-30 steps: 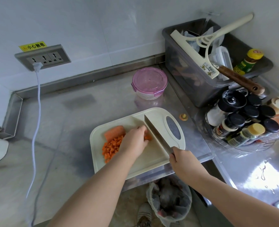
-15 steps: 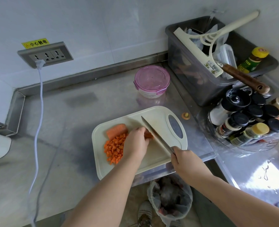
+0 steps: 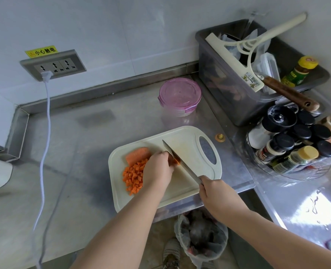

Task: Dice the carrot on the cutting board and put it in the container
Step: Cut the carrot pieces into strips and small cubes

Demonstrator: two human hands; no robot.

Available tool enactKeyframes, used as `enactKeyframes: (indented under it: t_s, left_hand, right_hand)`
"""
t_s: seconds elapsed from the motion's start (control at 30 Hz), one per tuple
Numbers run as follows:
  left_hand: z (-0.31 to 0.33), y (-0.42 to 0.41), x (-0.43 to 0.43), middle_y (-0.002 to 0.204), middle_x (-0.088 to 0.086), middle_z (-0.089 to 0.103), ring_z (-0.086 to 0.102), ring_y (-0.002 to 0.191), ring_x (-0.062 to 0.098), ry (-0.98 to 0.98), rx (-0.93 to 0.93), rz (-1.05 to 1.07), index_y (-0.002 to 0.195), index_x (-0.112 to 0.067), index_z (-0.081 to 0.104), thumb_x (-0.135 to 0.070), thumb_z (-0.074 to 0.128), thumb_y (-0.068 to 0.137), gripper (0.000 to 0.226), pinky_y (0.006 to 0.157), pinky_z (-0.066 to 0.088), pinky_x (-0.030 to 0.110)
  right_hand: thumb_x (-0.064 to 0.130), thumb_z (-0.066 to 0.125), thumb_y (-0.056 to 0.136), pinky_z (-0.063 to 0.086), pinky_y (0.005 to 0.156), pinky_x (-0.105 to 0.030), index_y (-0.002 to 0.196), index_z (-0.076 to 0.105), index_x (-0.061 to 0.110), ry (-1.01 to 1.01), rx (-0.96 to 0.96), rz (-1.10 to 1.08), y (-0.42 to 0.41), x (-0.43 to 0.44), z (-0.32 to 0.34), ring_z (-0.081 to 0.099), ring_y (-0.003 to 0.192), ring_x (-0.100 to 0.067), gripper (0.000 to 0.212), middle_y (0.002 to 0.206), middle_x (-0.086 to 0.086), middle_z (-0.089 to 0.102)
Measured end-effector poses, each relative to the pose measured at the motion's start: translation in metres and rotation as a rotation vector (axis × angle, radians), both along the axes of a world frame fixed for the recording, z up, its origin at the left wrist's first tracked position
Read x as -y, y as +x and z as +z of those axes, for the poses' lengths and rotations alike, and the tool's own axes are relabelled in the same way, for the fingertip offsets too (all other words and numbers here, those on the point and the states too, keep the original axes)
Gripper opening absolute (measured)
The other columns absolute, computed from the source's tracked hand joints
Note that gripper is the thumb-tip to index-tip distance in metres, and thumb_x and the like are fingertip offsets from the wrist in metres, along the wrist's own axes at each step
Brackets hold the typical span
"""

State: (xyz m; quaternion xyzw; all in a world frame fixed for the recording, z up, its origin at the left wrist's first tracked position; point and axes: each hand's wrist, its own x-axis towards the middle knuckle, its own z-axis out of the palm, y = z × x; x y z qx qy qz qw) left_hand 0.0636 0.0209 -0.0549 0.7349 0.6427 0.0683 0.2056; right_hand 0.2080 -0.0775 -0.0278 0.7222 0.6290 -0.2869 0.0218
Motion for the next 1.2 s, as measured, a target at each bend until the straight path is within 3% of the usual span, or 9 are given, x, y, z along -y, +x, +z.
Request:
enactKeyframes:
  t_s: [0.23,0.37,0.57,0.73,0.87,1.03,1.2]
  left_hand:
    - [0.004,0.003,0.0,0.104,0.006,0.063,0.06,0.096,0.025,-0.019,-0.03,-0.015,0.098,-0.009,0.062,-0.025,0.062,0.089,0.018,0.073,0.047,0.034]
    - [0.005,0.004,0.0,0.105,0.006,0.062,0.06,0.097,0.025,-0.016,-0.052,-0.018,0.099,-0.008,0.059,-0.021,0.059,0.09,0.015,0.07,0.042,0.031]
    - [0.005,0.001,0.001,0.106,0.004,0.062,0.059,0.1,0.023,0.009,-0.084,-0.045,0.103,-0.012,0.06,-0.027,0.06,0.09,0.02,0.072,0.044,0.031]
    - [0.003,-0.009,0.0,0.116,-0.002,0.058,0.055,0.109,0.018,0.057,-0.066,-0.032,0.116,-0.022,0.06,-0.031,0.061,0.089,0.029,0.087,0.043,0.03]
    - [0.003,-0.003,0.0,0.126,-0.005,0.049,0.049,0.12,0.018,0.13,-0.083,-0.105,0.128,-0.027,0.049,-0.036,0.058,0.089,0.041,0.095,0.035,0.029]
    - [-0.001,0.011,-0.007,0.129,-0.002,0.048,0.047,0.12,0.02,0.1,-0.111,-0.273,0.127,-0.024,0.052,-0.034,0.053,0.093,0.035,0.095,0.035,0.031]
    - [-0.001,0.002,-0.014,0.116,-0.003,0.054,0.049,0.11,0.019,0.2,-0.189,-0.397,0.109,-0.023,0.058,-0.025,0.042,0.096,0.022,0.087,0.034,0.03]
  right_hand:
    - [0.004,0.039,0.096,0.051,0.065,-0.034,0.123,0.042,0.013,-0.11,0.051,0.012,-0.008,-0.004,-0.003,0.064,0.078,-0.023,0.029,0.088,-0.004,0.059]
    - [0.008,0.043,0.099,0.056,0.071,-0.031,0.135,0.037,0.013,-0.13,0.071,0.022,-0.01,-0.006,-0.004,0.065,0.082,-0.018,0.037,0.098,-0.003,0.062]
    - [0.015,0.036,0.101,0.057,0.071,-0.036,0.127,0.044,0.017,-0.05,-0.008,-0.016,-0.004,0.001,-0.004,0.065,0.076,-0.02,0.027,0.087,-0.002,0.063]
    - [0.025,0.03,0.103,0.053,0.063,-0.035,0.123,0.049,0.017,0.059,-0.101,-0.039,0.005,0.002,0.004,0.061,0.068,-0.02,0.029,0.075,-0.001,0.059]
    - [0.022,0.031,0.103,0.03,0.045,-0.021,0.117,0.051,0.014,0.118,-0.108,-0.035,0.015,0.0,0.011,0.042,0.05,-0.01,0.025,0.061,0.006,0.044]
    - [0.02,0.033,0.103,0.024,0.042,-0.022,0.117,0.052,0.01,0.141,-0.089,-0.06,0.027,-0.003,0.017,0.035,0.047,-0.008,0.026,0.058,0.008,0.039]
    - [0.021,0.032,0.103,0.025,0.044,-0.022,0.115,0.052,0.012,0.127,-0.088,-0.054,0.03,-0.008,0.016,0.039,0.051,-0.011,0.024,0.06,0.004,0.044]
